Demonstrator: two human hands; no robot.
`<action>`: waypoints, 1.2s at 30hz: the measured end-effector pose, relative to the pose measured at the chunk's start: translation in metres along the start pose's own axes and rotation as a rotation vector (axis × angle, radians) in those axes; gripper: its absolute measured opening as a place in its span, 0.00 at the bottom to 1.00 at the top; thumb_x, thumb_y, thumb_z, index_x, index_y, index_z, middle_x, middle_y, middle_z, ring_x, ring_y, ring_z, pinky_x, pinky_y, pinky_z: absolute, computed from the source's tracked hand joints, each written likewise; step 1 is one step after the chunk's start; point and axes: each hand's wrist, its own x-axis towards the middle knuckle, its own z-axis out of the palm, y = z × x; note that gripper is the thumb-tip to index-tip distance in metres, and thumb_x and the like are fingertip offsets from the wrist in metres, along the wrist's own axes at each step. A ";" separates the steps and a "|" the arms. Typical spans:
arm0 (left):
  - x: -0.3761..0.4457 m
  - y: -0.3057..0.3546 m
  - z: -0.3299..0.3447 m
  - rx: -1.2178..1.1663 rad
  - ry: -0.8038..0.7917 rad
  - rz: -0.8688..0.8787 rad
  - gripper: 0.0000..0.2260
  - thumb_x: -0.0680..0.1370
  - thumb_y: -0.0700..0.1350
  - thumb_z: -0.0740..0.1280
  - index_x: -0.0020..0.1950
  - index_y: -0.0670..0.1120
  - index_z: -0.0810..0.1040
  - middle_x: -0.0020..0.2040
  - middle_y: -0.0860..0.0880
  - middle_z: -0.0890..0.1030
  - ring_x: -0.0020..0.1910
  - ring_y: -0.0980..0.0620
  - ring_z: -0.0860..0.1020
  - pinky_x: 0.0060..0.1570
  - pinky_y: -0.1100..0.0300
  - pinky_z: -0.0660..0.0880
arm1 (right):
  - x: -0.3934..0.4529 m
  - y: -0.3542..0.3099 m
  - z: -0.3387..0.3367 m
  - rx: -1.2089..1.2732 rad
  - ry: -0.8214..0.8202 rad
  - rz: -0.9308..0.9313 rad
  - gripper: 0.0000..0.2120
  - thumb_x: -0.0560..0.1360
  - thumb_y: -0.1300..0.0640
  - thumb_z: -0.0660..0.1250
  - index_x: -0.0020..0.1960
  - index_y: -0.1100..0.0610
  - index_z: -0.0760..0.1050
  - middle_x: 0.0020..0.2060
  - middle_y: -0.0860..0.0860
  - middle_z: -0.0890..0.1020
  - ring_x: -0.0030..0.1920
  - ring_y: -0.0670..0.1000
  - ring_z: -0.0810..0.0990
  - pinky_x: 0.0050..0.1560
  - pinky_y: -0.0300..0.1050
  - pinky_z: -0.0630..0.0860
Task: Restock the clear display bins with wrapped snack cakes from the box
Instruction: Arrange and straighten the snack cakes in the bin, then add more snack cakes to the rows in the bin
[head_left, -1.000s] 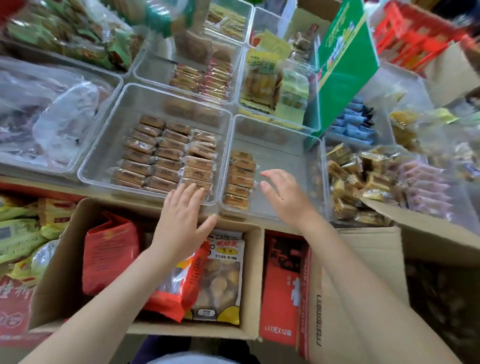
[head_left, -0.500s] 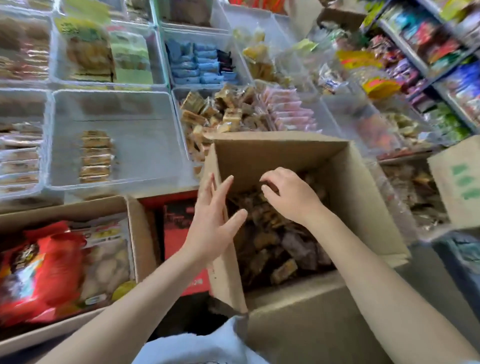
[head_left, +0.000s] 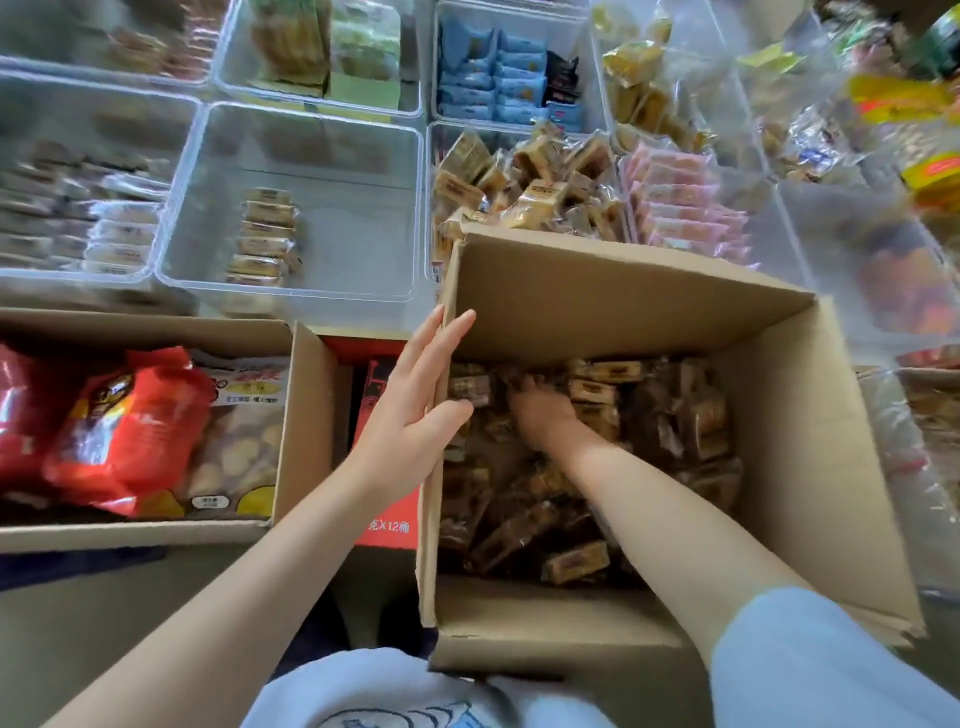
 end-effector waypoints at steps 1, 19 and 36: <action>0.000 0.000 0.000 -0.001 0.002 -0.006 0.32 0.75 0.46 0.61 0.78 0.66 0.61 0.80 0.66 0.52 0.78 0.67 0.51 0.75 0.56 0.53 | 0.002 -0.004 0.003 -0.076 0.002 0.010 0.23 0.83 0.62 0.56 0.78 0.55 0.63 0.72 0.58 0.65 0.69 0.63 0.69 0.63 0.57 0.75; 0.009 0.024 -0.030 -0.202 0.022 -0.062 0.29 0.71 0.64 0.68 0.72 0.64 0.69 0.71 0.60 0.73 0.64 0.64 0.75 0.62 0.60 0.75 | -0.159 0.041 -0.140 1.669 -0.064 -0.432 0.18 0.79 0.56 0.67 0.67 0.62 0.73 0.58 0.61 0.82 0.46 0.55 0.79 0.44 0.43 0.80; 0.084 -0.045 -0.277 -0.091 0.229 0.077 0.16 0.77 0.46 0.75 0.64 0.50 0.79 0.56 0.53 0.83 0.52 0.57 0.82 0.58 0.54 0.79 | -0.036 -0.210 -0.240 1.100 0.654 -0.347 0.14 0.74 0.61 0.74 0.57 0.52 0.75 0.45 0.44 0.82 0.45 0.43 0.81 0.46 0.37 0.78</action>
